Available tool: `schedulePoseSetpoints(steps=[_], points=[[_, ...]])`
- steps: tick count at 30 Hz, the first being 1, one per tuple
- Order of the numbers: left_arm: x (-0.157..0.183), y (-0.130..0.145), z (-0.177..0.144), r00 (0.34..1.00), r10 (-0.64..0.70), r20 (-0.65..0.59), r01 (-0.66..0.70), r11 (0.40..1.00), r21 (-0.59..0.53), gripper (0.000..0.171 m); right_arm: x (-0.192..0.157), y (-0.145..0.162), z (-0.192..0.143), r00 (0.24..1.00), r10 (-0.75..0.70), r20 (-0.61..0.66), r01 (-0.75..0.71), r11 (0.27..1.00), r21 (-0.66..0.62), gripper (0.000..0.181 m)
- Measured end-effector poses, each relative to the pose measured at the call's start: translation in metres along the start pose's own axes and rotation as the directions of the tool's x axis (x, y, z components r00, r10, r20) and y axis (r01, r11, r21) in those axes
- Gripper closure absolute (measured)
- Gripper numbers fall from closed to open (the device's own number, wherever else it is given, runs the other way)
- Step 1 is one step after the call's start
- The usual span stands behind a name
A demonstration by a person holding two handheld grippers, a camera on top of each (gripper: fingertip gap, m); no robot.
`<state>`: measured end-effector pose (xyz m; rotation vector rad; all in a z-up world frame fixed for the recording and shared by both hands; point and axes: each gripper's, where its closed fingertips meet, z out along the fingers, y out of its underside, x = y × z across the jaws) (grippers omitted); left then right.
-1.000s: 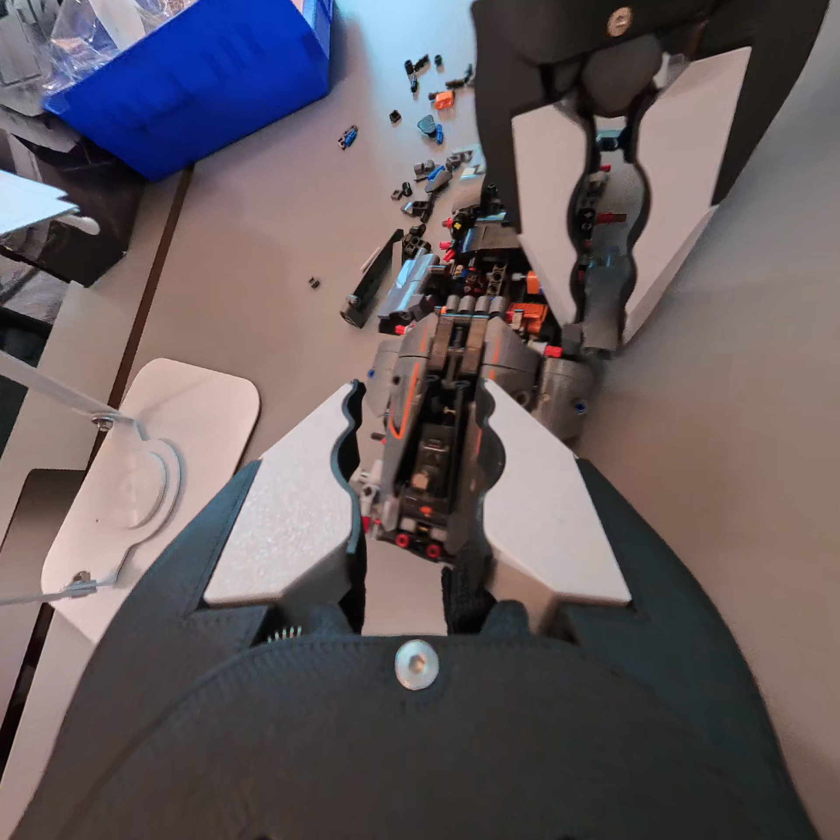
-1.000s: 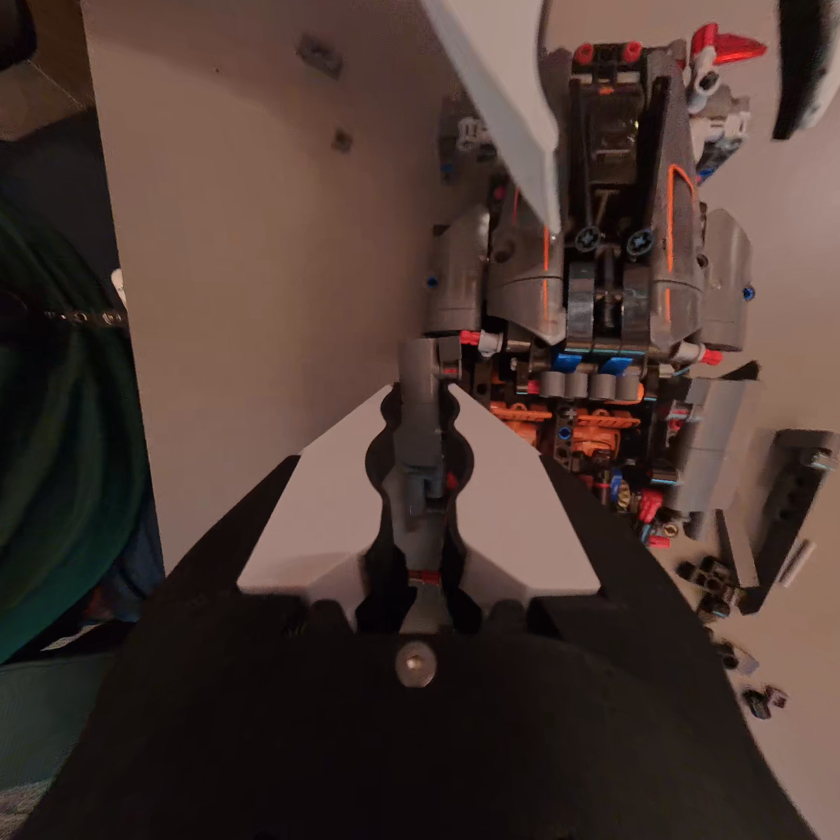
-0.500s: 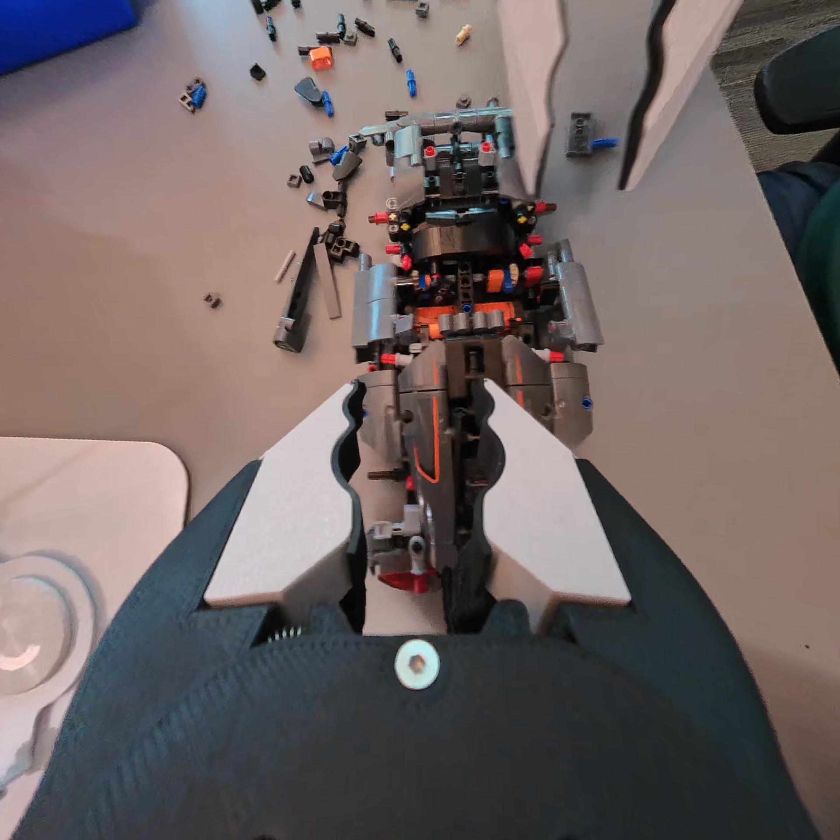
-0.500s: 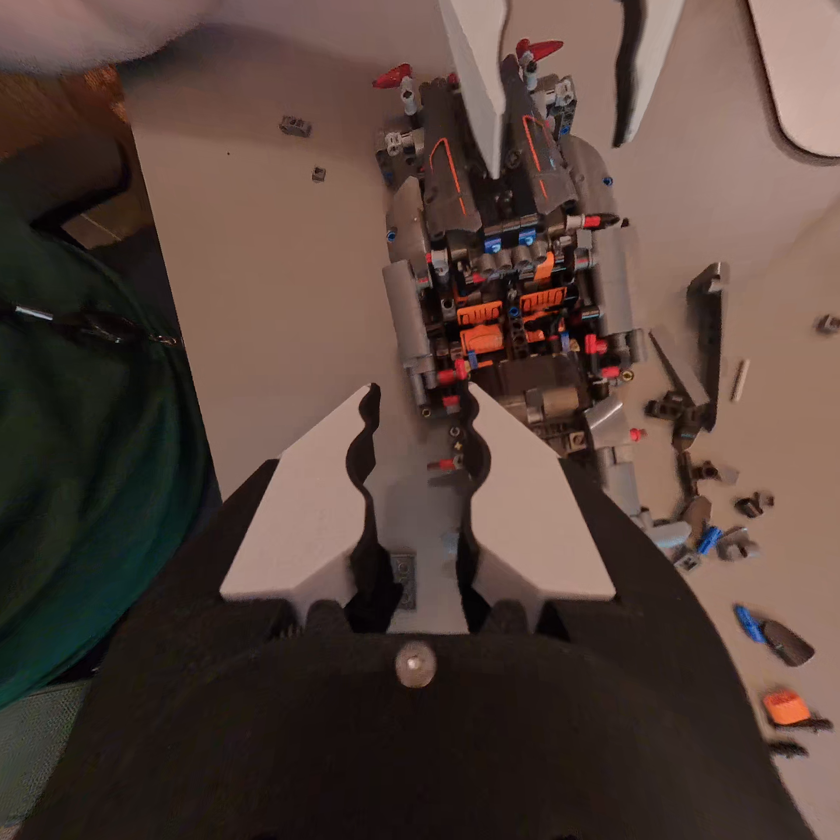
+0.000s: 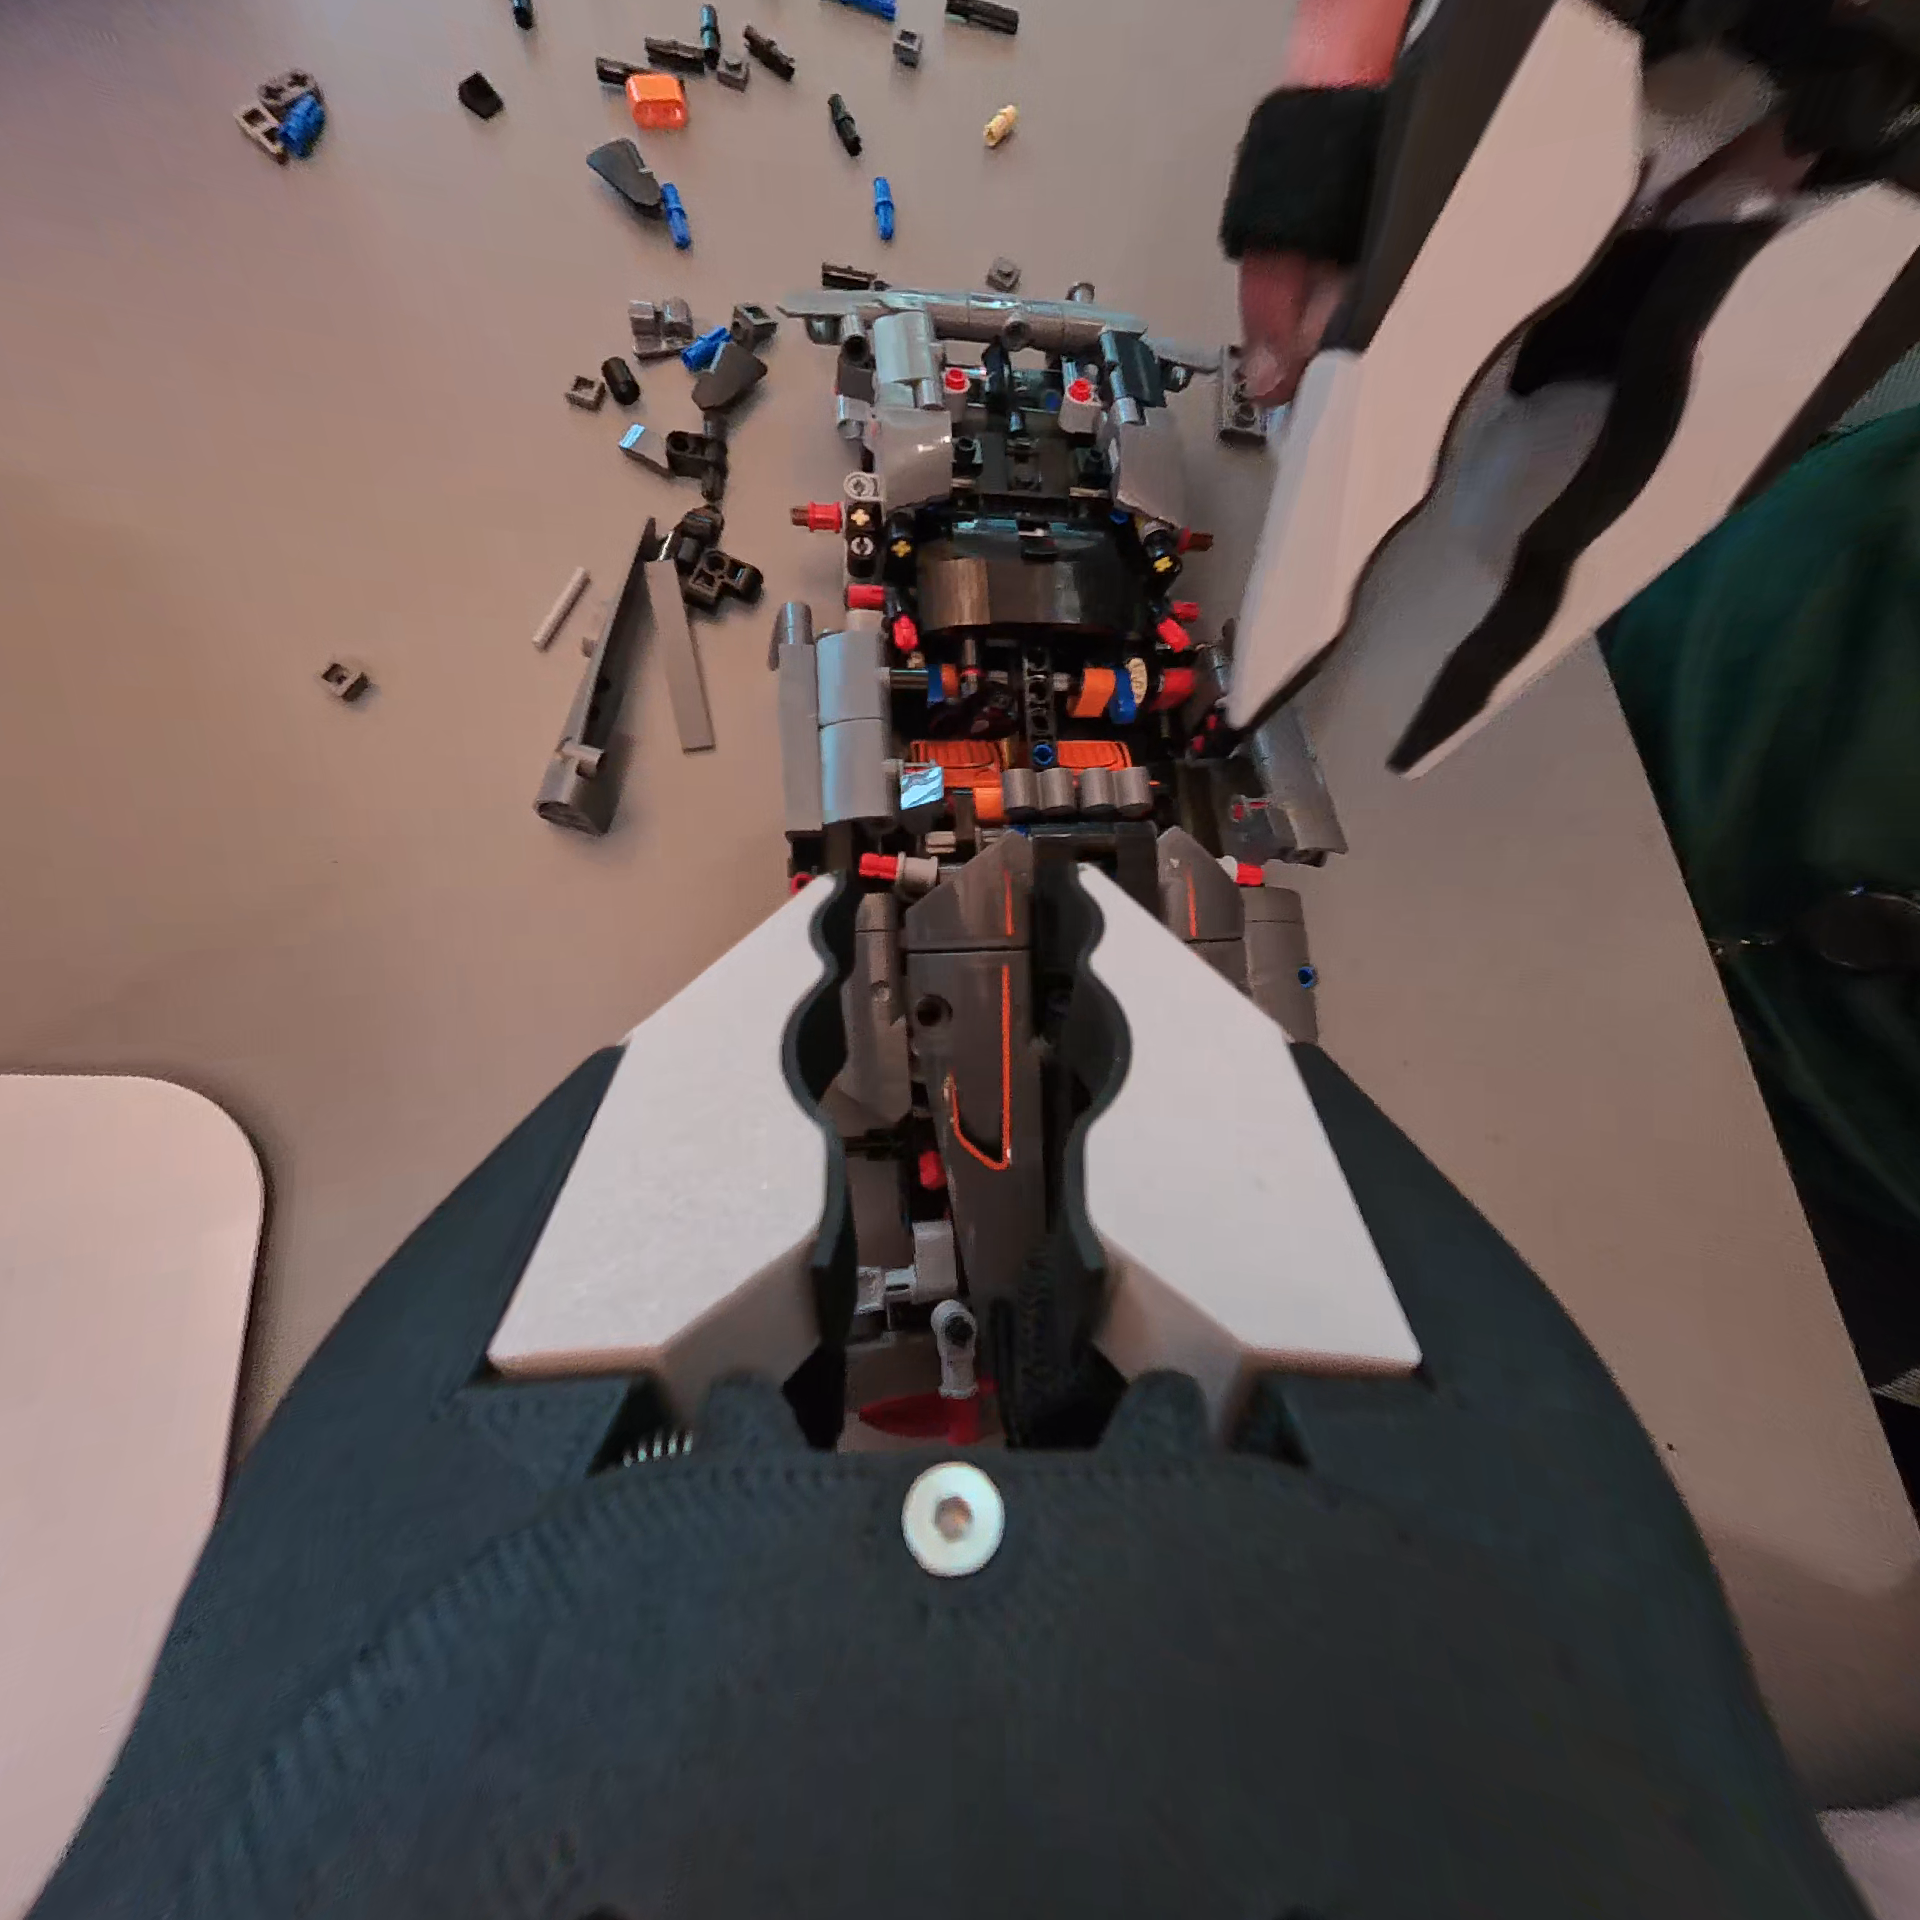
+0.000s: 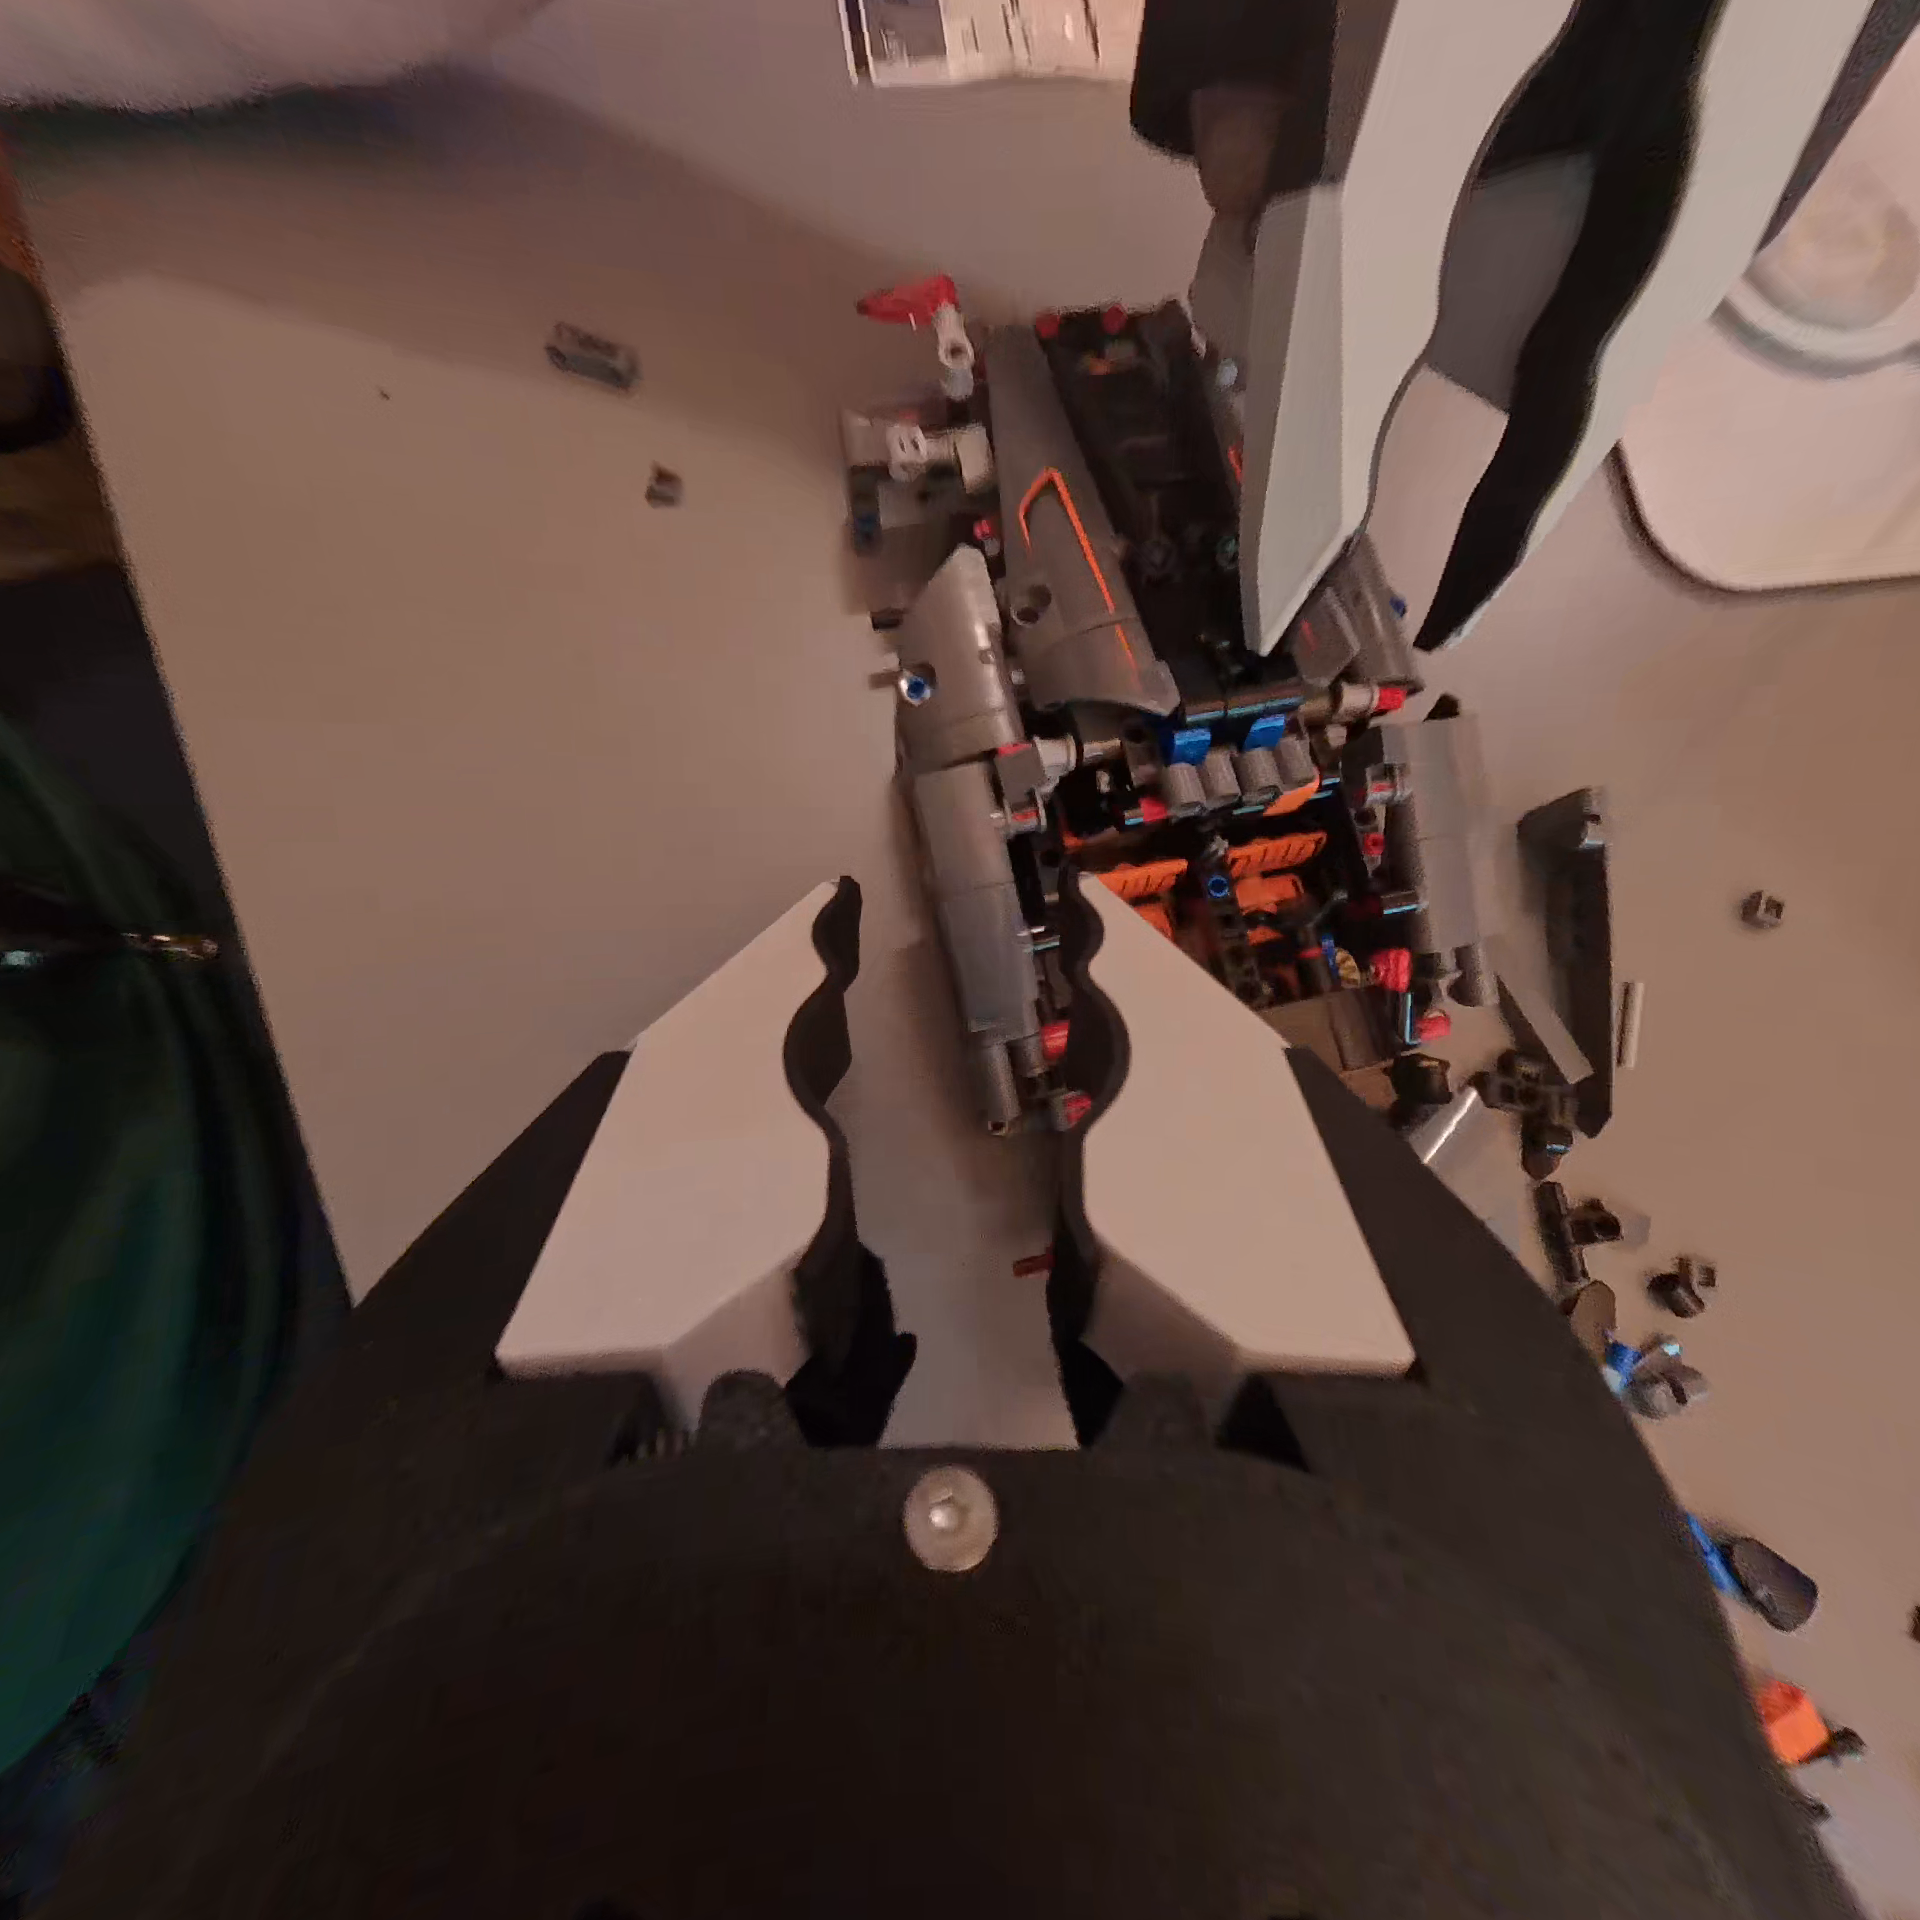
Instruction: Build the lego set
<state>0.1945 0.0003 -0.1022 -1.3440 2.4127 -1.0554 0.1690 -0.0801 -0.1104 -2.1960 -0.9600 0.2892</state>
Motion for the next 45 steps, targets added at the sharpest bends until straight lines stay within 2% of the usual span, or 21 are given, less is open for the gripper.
schedulePoseSetpoints(steps=[2, 5, 11, 14, 17, 23, 30, 34, 38, 45], points=[[0.001, 0.001, 0.001, 1.000, -0.001, -0.007, 0.001, 1.000, -0.002, 0.135, 0.004, 0.007, 0.011, 1.000, -0.001, -0.002, 0.001, 0.998, -0.057, 0.152], [0.004, 0.002, 0.001, 1.000, -0.016, -0.027, 0.016, 1.000, 0.001, 0.137, 0.000, 0.008, 0.017, 0.999, -0.020, 0.043, 0.023, 0.998, -0.065, 0.165], [0.007, 0.001, 0.005, 0.998, -0.024, -0.050, 0.024, 1.000, 0.000, 0.132, -0.006, 0.011, 0.010, 0.993, -0.078, 0.090, 0.085, 0.993, -0.076, 0.166], [0.010, 0.001, 0.006, 0.996, -0.037, -0.080, 0.038, 0.999, 0.005, 0.136, -0.005, 0.011, 0.011, 0.995, -0.037, 0.094, 0.044, 0.996, -0.073, 0.166], [0.007, 0.002, 0.004, 0.997, -0.040, -0.071, 0.041, 0.999, 0.005, 0.133, -0.003, 0.011, 0.009, 0.996, 0.014, 0.090, -0.010, 0.998, -0.054, 0.165], [-0.009, -0.004, 0.004, 0.995, -0.097, -0.032, 0.099, 0.994, 0.054, 0.129, -0.006, 0.010, 0.004, 0.997, 0.001, 0.082, 0.001, 0.999, -0.033, 0.159], [-0.028, -0.008, 0.007, 0.988, -0.152, 0.005, 0.151, 0.981, 0.121, 0.152, 0.000, 0.011, -0.019, 0.997, 0.056, 0.051, -0.057, 0.998, 0.035, 0.154], [-0.029, -0.002, 0.014, 0.986, -0.166, -0.003, 0.166, 0.982, 0.094, 0.156, 0.002, 0.023, -0.042, 0.992, 0.121, 0.047, -0.124, 0.989, 0.075, 0.155], [-0.027, 0.003, 0.021, 0.986, -0.166, -0.017, 0.166, 0.984, 0.064, 0.163, -0.002, 0.042, -0.056, 0.988, 0.154, 0.030, -0.155, 0.986, 0.063, 0.157], [-0.027, 0.003, 0.025, 0.986, -0.166, -0.019, 0.166, 0.984, 0.060, 0.170, -0.015, 0.051, -0.047, 0.987, 0.160, 0.010, -0.160, 0.985, 0.059, 0.157]])
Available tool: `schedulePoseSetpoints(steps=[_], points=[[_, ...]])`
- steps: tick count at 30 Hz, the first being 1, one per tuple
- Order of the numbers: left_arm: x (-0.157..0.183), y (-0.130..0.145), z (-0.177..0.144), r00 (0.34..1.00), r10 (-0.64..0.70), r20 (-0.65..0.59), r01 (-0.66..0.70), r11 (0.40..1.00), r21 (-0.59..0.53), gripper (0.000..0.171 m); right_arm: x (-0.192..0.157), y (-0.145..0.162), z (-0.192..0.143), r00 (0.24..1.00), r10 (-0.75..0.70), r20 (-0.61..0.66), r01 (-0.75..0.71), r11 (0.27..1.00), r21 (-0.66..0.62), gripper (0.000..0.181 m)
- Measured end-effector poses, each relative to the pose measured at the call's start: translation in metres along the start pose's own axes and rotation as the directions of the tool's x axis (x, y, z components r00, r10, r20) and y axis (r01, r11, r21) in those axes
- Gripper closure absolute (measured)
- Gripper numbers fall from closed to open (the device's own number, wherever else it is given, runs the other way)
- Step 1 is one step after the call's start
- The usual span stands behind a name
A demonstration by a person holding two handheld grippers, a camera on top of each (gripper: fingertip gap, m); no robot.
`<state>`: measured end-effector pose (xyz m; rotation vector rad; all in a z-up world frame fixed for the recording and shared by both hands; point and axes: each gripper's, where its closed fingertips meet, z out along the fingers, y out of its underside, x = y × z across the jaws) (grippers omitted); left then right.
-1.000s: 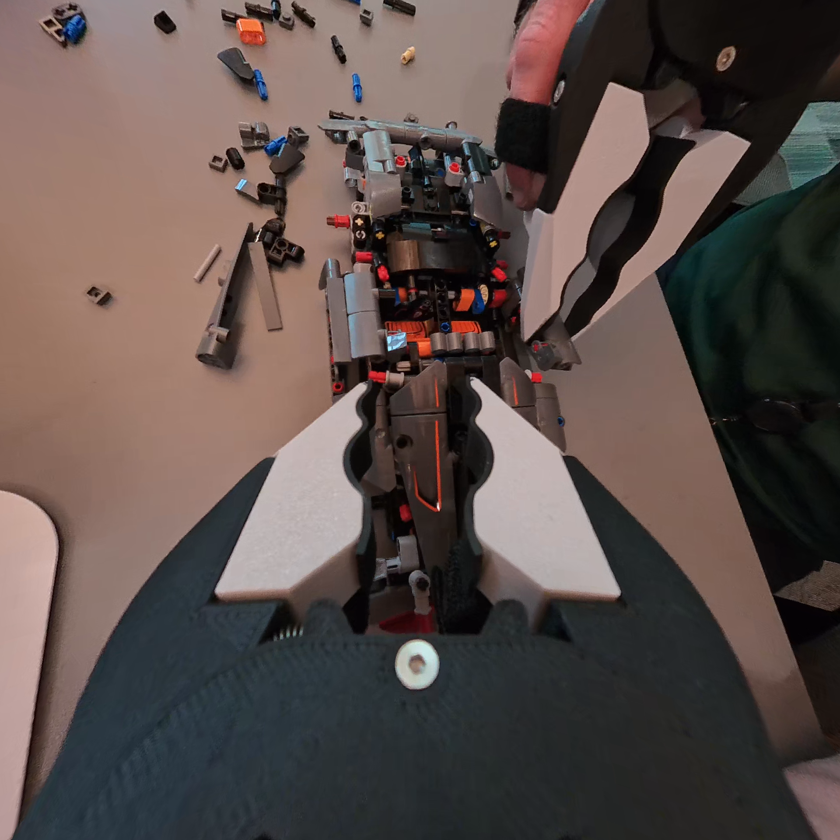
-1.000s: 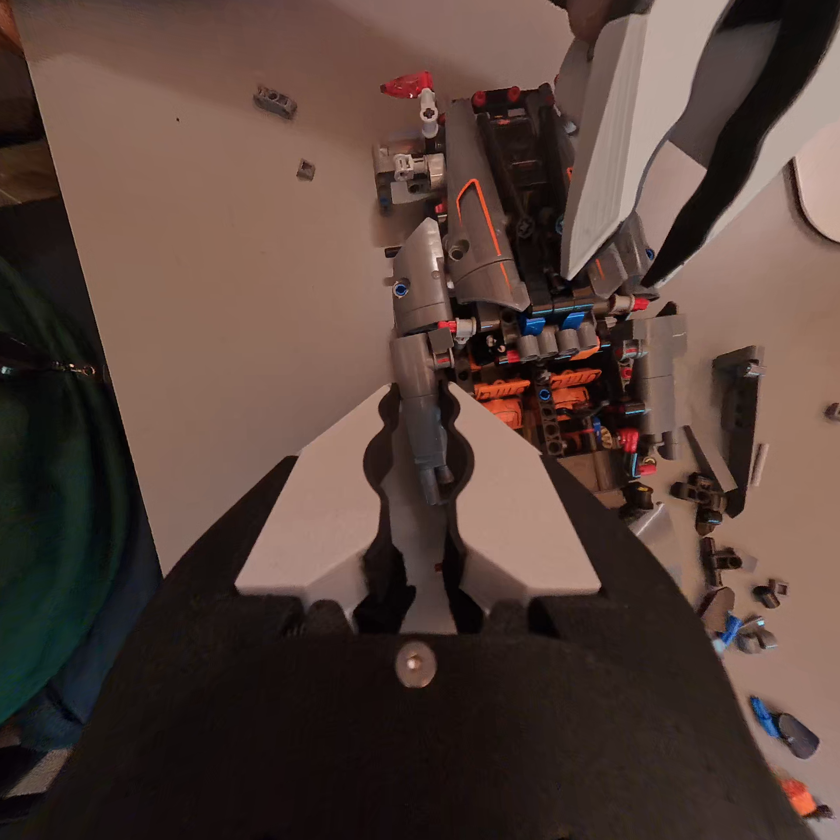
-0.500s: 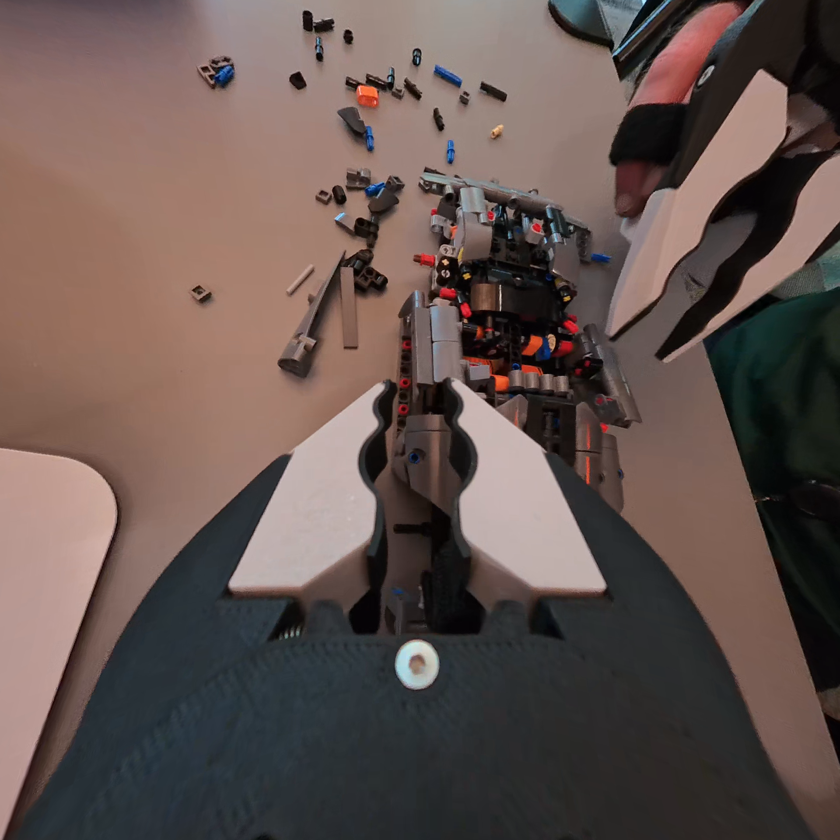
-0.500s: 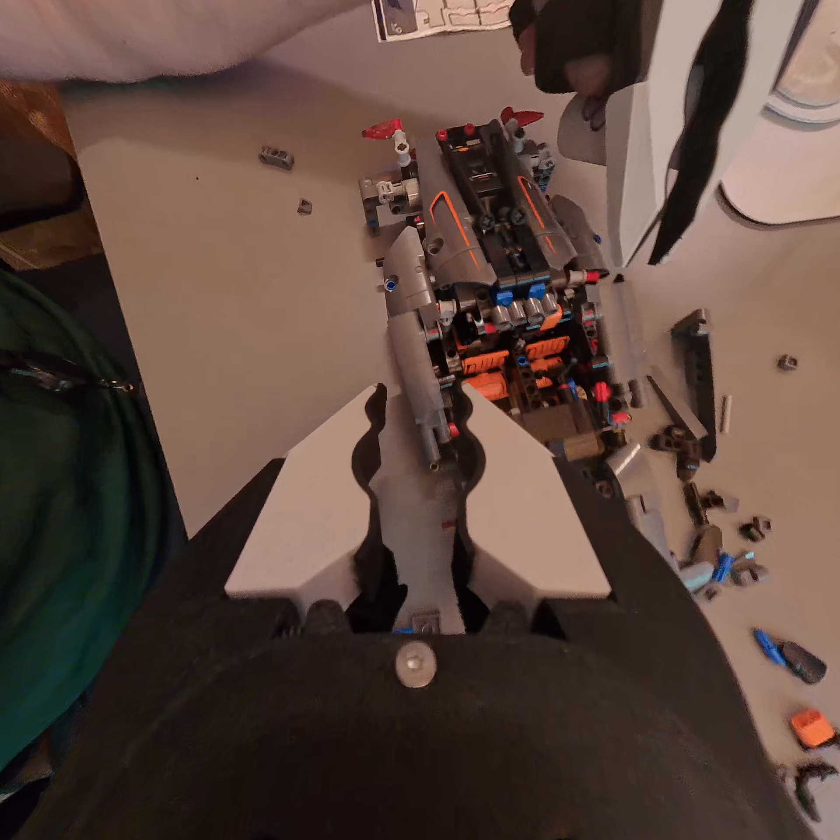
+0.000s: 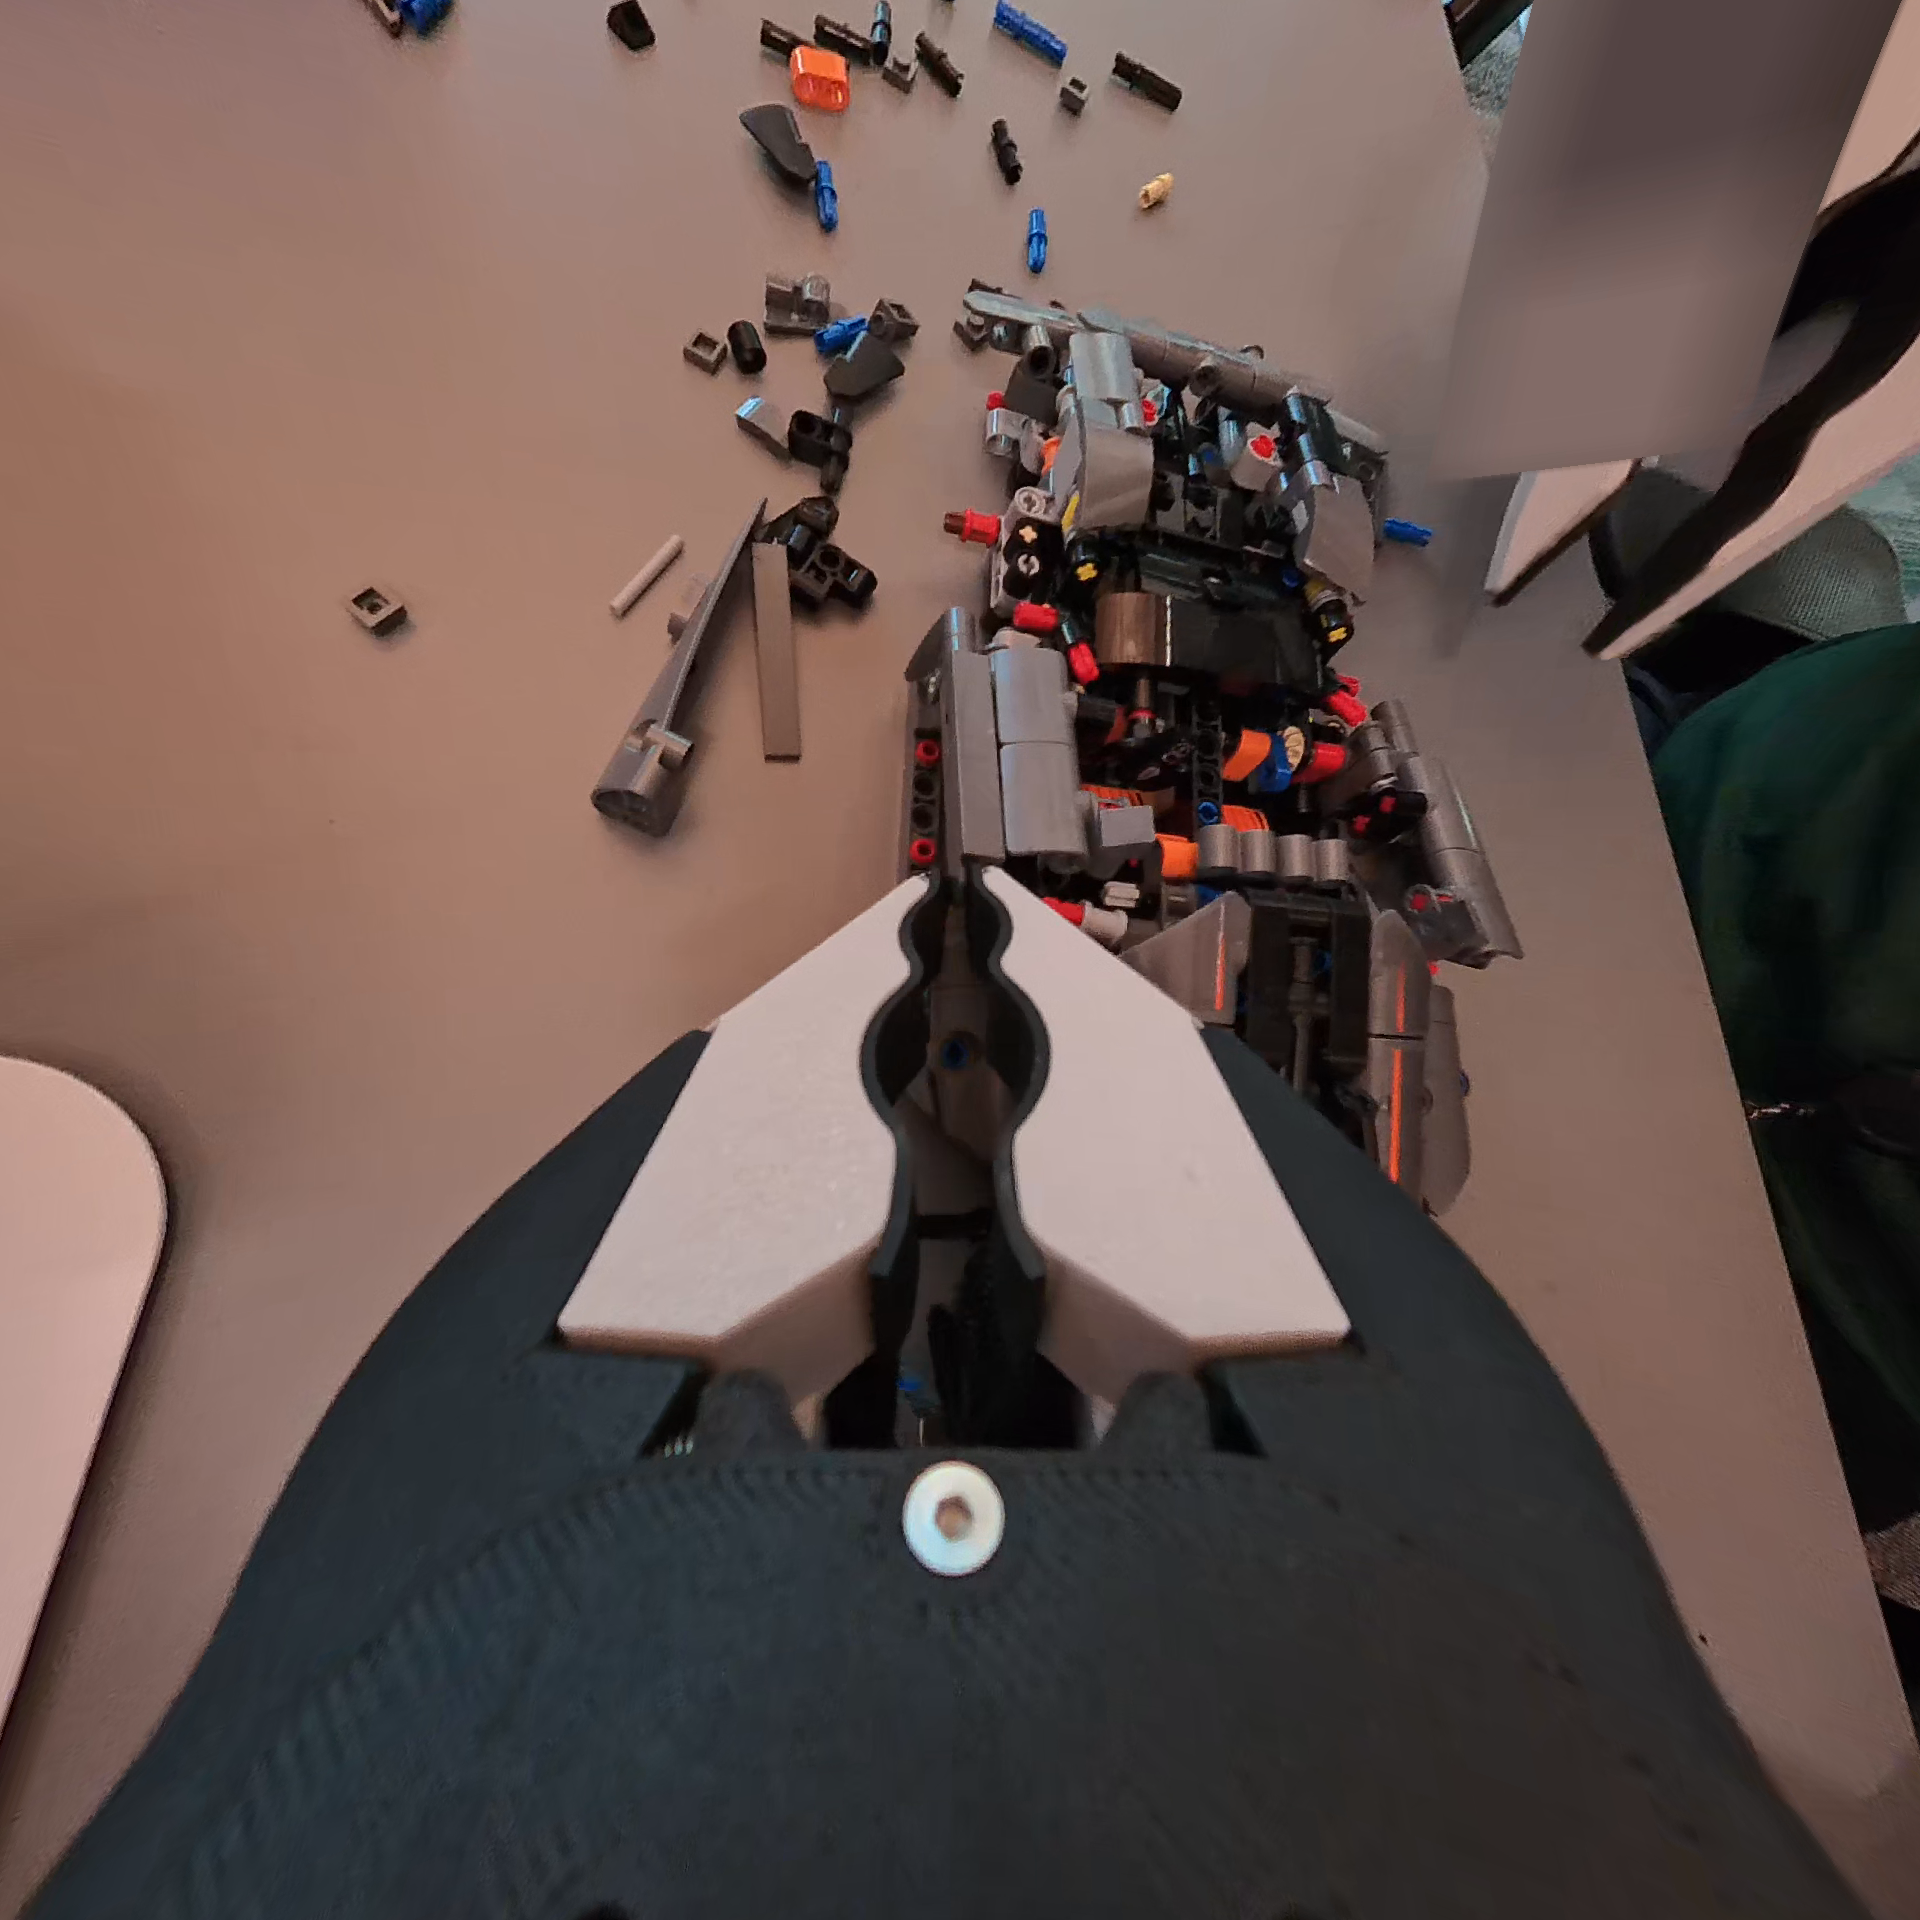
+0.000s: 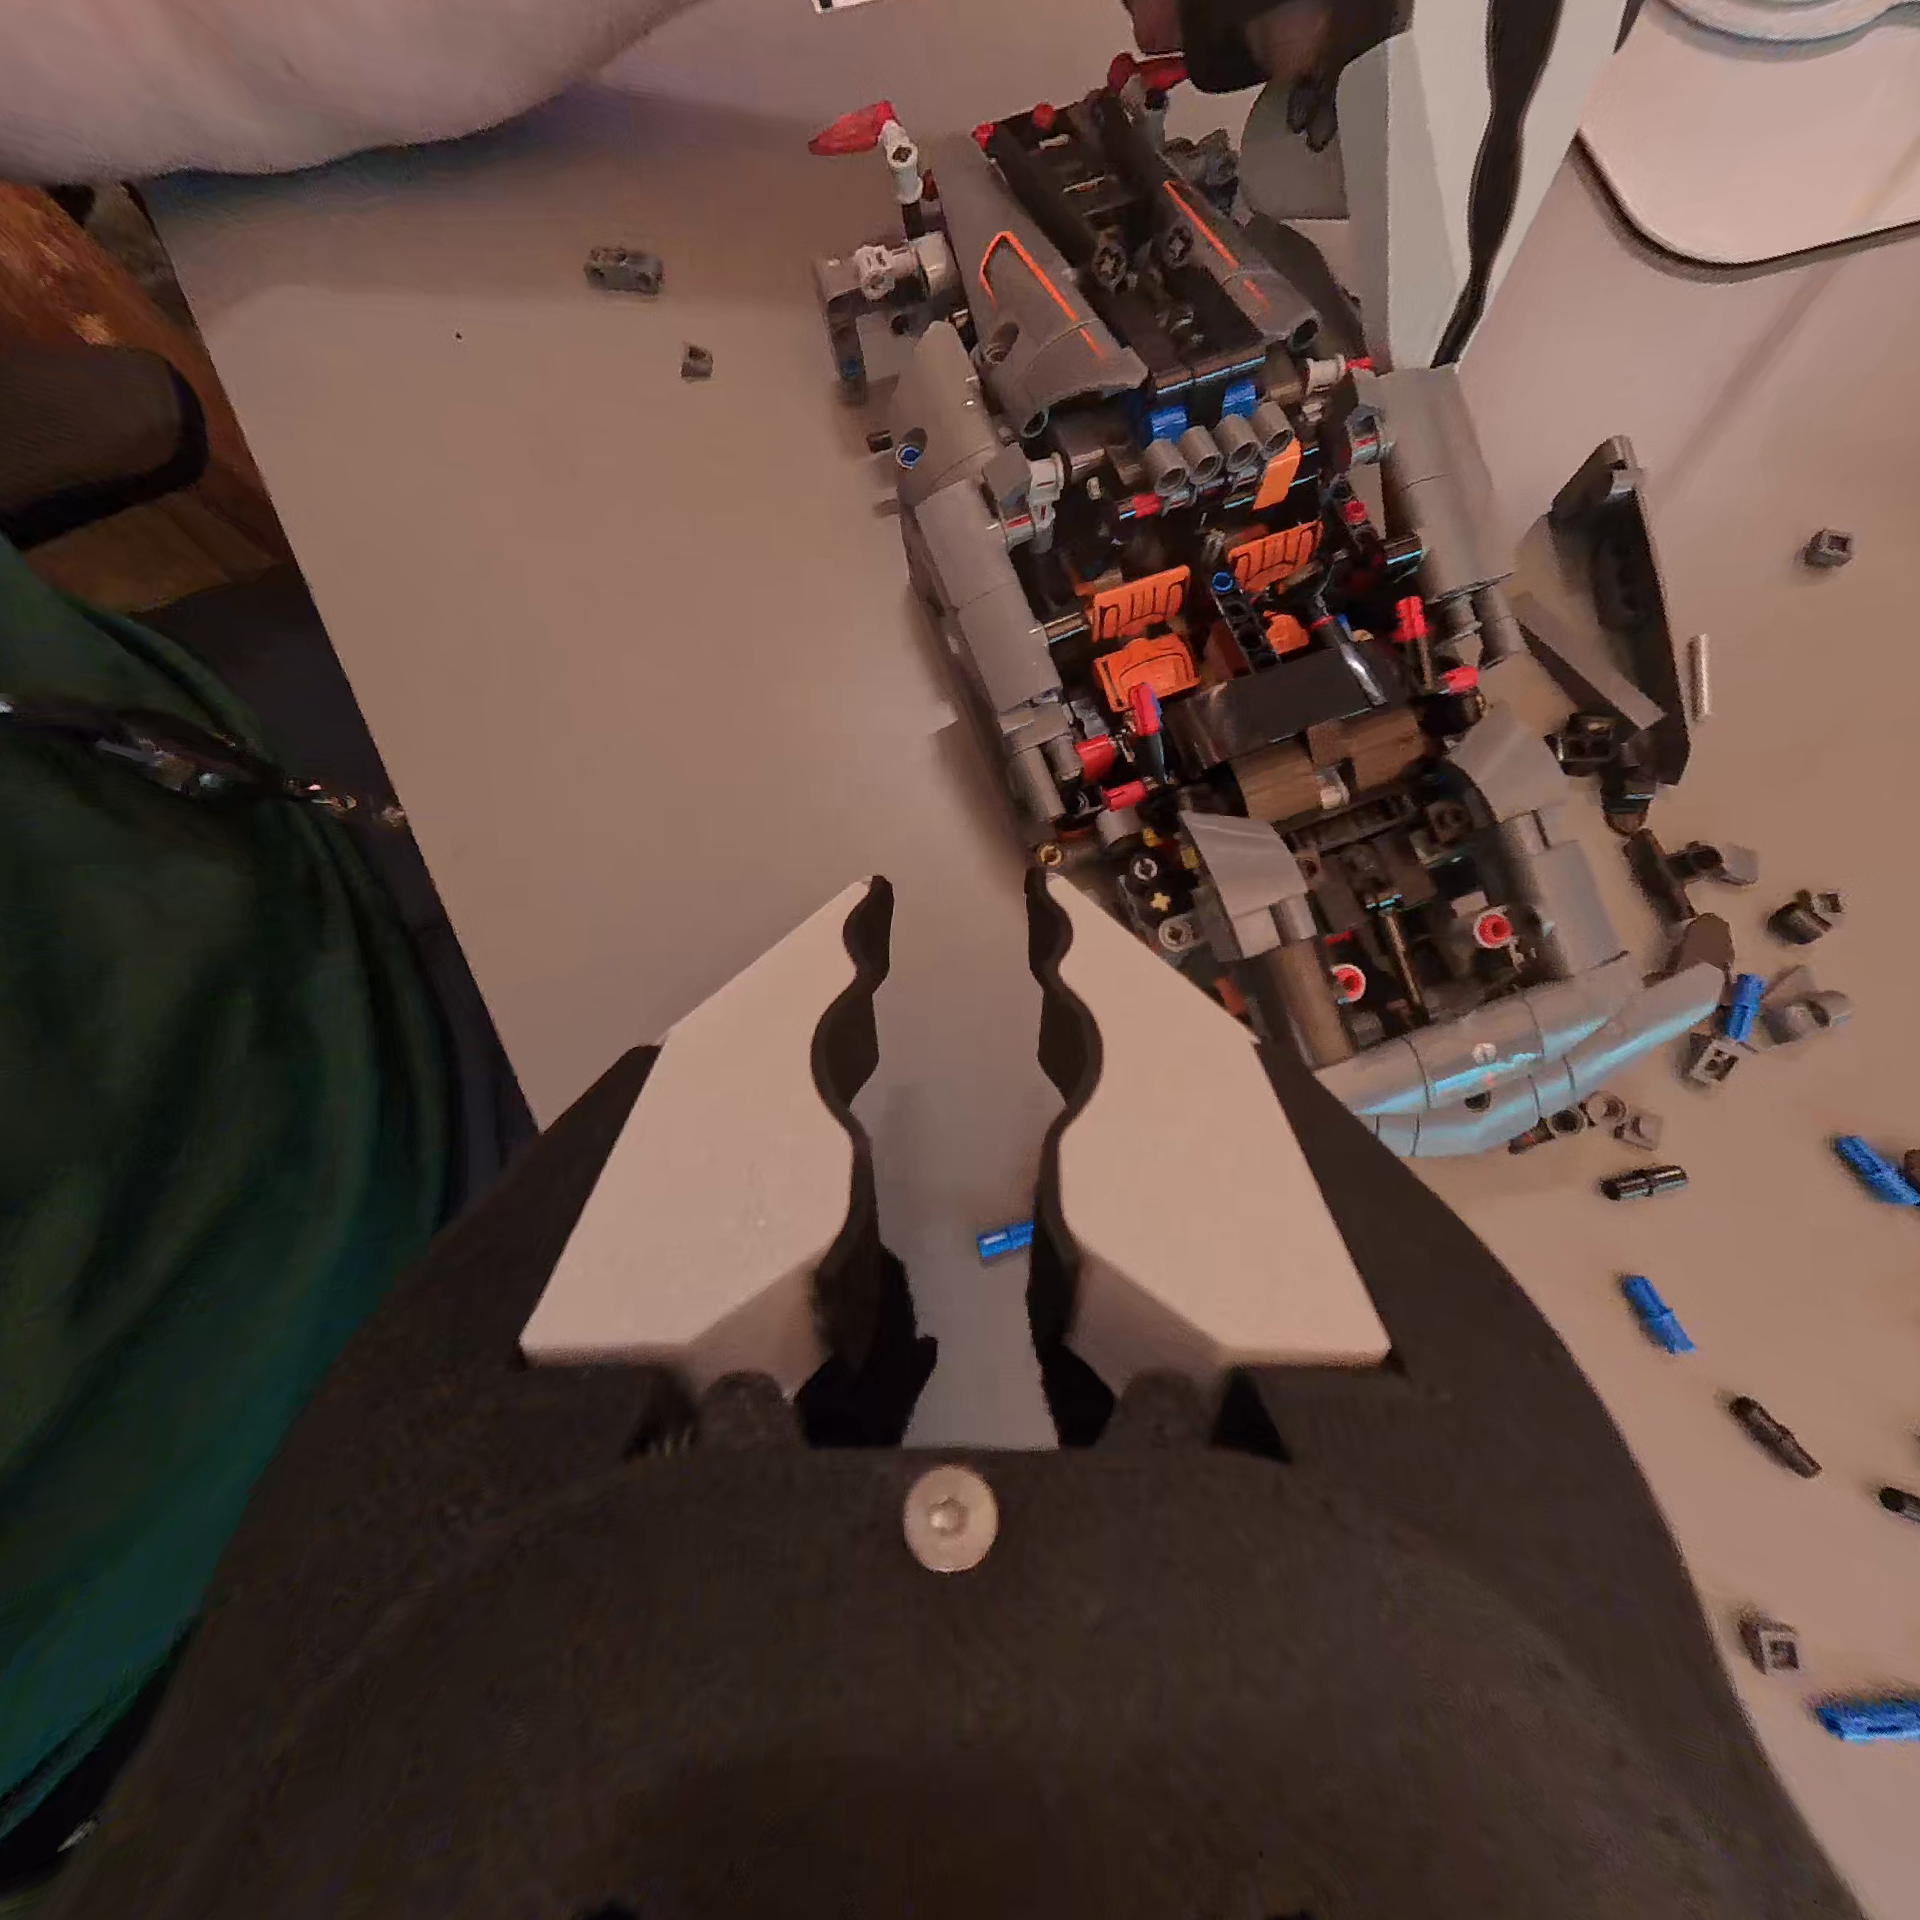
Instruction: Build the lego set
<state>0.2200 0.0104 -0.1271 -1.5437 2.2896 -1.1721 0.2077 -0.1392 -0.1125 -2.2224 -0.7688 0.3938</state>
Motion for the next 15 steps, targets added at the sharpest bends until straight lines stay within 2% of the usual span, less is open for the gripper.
schedulePoseSetpoints(steps=[6, 15], points=[[0.000, -0.002, 0.000, 1.000, 0.010, 0.013, -0.010, 1.000, 0.005, 0.171, 0.000, -0.002, 0.026, 0.999, 0.007, -0.043, -0.007, 1.000, -0.003, 0.157], [0.001, -0.006, -0.001, 1.000, 0.019, 0.016, -0.020, 1.000, 0.019, 0.171, 0.004, -0.007, 0.031, 0.998, 0.026, -0.062, -0.025, 0.999, 0.023, 0.162]])
